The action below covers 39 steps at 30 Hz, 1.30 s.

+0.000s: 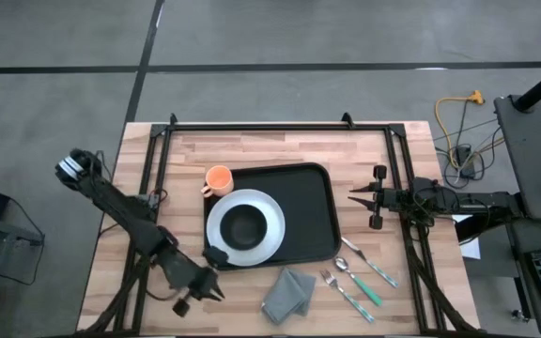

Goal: Set up tray
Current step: Put the gray napkin on the black serving tray to the right of the white plate

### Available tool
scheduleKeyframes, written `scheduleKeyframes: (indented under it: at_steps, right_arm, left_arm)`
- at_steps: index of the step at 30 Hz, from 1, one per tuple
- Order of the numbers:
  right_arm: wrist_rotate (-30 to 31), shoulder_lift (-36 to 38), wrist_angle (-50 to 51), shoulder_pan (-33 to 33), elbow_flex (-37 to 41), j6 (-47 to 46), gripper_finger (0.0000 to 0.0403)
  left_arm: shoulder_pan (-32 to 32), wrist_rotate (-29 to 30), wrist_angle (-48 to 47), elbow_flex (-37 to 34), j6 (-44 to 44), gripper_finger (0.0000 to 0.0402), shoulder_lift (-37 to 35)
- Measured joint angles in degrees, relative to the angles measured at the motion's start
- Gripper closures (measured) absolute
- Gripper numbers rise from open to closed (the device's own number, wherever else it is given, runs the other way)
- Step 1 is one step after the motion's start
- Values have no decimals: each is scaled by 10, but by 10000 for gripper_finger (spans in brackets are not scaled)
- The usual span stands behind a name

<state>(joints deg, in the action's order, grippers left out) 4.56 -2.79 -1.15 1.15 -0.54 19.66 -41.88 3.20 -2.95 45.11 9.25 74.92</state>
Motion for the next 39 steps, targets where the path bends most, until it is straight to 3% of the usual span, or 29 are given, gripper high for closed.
scheduleKeyframes:
  at_steps: [10,19,24,33,39]
  right_arm:
    - [0,0,0,0,0,-1,335]
    - [0,0,0,0,0,0,335]
    - [0,0,0,0,0,-1,335]
    - [0,0,0,0,0,-1,335]
    - [0,0,0,0,0,-1,335]
  left_arm:
    - [-2,-1,321,-304,-13,383,-209]
    - [-2,-1,358,-438,-13,383,-394]
    - [-2,0,244,-430,-12,383,-449]
    - [-2,1,245,-426,-33,383,-450]
    - [-2,-2,297,-426,-69,383,-461]
